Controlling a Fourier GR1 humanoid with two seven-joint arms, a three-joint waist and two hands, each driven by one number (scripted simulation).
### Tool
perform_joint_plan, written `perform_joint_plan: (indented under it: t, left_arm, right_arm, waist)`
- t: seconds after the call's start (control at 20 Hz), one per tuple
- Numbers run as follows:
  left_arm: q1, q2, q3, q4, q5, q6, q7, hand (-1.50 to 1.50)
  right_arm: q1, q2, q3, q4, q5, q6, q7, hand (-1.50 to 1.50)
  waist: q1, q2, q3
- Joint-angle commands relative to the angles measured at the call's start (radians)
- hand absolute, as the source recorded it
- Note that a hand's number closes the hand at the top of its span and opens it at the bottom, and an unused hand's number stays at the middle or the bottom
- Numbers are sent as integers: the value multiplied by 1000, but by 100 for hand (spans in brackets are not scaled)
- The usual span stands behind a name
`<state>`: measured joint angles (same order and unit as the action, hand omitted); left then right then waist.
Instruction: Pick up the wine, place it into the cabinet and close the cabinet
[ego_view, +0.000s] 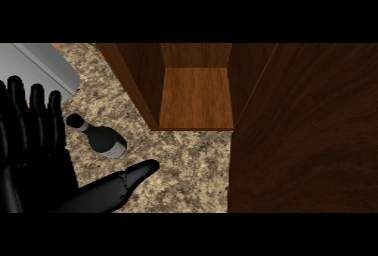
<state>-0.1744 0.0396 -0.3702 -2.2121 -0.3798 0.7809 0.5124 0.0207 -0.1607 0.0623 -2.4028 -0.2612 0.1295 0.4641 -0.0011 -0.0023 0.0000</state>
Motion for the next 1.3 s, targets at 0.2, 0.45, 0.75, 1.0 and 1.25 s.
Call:
perform_joint_plan:
  t: [0.2, 0.45, 0.75, 1.0, 1.25]
  left_arm:
    - [40, 25, 109, -32, 24, -43, 18, -150]
    - [72, 51, 195, -70, 112, -79, 49, -150]
    - [206, 51, 276, -66, 315, -144, -89, -150]
    - [239, -4, 290, 112, 414, -194, -266, -150]
    - [328, -12, 329, 147, 498, -282, -377, -150]
  right_arm:
    - [35, 8, 1, -167, 1, -26, 75, -150]
    - [-4, -15, -57, -181, -80, -36, 138, -150]
    - [-28, -10, -65, -97, -59, -5, 77, -150]
    - [20, -2, -43, -178, -51, -14, 102, -150]
    - [-9, 26, 30, -190, 23, -54, 155, -150]
  waist:
    - [-3, 0, 0]
    - [-4, 0, 0]
    - [1, 1, -1]
    - [-9, 1, -1]
    - [0, 0, -2]
